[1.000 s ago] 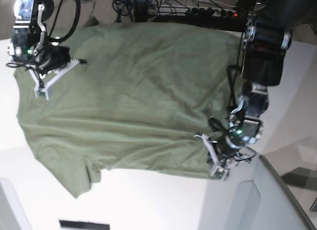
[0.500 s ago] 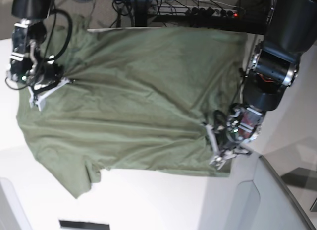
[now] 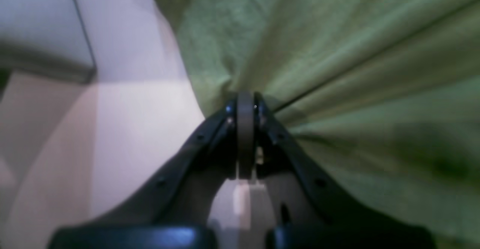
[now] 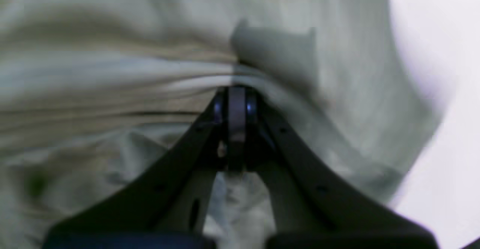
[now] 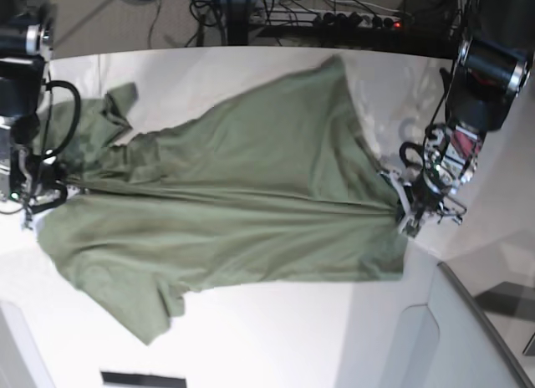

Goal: Layout the t-shirt on the table in an organized manner, then fold the t-shirt properly
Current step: 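Drag the shirt with both grippers to spread it flat, then pull the grasped shirt edges with both grippers, bunching the fabric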

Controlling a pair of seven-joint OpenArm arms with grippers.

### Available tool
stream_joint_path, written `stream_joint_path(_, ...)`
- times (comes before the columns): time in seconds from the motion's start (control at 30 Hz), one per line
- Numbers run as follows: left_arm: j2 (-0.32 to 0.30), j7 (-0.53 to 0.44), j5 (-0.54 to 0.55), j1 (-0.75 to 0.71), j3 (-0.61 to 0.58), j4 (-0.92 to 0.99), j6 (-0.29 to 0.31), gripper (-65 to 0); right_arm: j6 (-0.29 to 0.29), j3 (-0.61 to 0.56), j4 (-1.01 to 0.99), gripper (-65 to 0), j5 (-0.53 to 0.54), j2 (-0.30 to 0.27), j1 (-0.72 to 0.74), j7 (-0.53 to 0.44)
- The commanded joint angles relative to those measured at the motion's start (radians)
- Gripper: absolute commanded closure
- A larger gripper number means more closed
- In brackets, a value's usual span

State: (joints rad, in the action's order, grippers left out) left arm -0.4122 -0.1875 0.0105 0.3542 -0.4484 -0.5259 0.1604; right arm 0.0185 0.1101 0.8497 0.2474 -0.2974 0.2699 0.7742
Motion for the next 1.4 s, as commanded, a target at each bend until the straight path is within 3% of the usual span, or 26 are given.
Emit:
stream_joint_path(0.0,-0.011,0.208,-0.036,-0.057,0.007,-0.007,0.047,0.0,-0.022,-0.03,-0.028,0.0,-0.038,-0.006,0.025,-0.006)
stream_joint_path(0.13,-0.015,0.337,-0.01,-0.211,0.171,-0.205,0.051,0.0,-0.022,-0.131,-0.114,0.0,-0.038,-0.009,0.128,-0.048)
stream_joint_path(0.27,-0.004,0.457,-0.053,-0.389,0.296,-0.509,0.052,0.0,-0.022,-0.224,-0.183,0.0,-0.038,-0.009,0.217,-0.101)
stream_joint_path(0.4,0.045,0.575,-0.06,-0.476,0.34,-0.715,0.052,0.0,-0.022,-0.333,-0.243,0.0,-0.038,-0.006,0.3,-0.144)
stream_joint_path(0.57,0.091,0.595,-0.06,-0.481,0.345,-0.81,0.051,0.0,-0.022,-0.448,-0.252,0.0,-0.038,-0.004,0.366,-0.249)
stream_joint_path(0.63,0.092,0.618,-0.059,-0.452,0.348,-0.842,0.049,0.0,-0.022,-0.455,-0.246,0.0,-0.038,-0.007,0.394,-0.246)
stream_joint_path(0.7,0.091,0.692,-0.059,-0.413,0.388,-0.89,0.051,0.0,-0.022,-0.419,-0.171,0.0,-0.035,-0.012,0.392,-0.157)
stream_joint_path(0.77,0.091,0.733,-0.059,-0.386,0.449,-0.931,0.054,0.0,-0.022,-0.315,-0.02,-0.2,-0.033,-0.024,0.342,0.003)
stream_joint_path(0.83,0.088,0.738,-0.06,-0.361,0.494,-0.962,0.054,0.0,-0.022,-0.197,0.21,-0.8,-0.033,-0.016,0.222,0.147)
stream_joint_path(0.93,0.071,0.744,-0.062,-0.309,0.503,-0.957,0.066,0.0,-0.01,-0.122,0.604,-0.9,0.008,0.053,-0.013,0.267)
stream_joint_path(1.03,0.068,0.742,-0.062,-0.244,0.435,-0.879,0.092,0.0,0.056,-0.118,0.81,-0.3,0.082,0.12,-0.199,0.304)
stream_joint_path(1.2,0.095,0.722,-0.056,-0.12,0.293,-0.701,0.092,0.0,0.062,-0.122,0.794,0.0,0.096,0.243,-0.332,0.298)
stream_joint_path(1.37,0.155,0.604,-0.062,-0.02,0.201,-0.491,0.092,0.0,0.059,-0.243,0.738,0.0,0.097,0.275,-0.354,0.285)
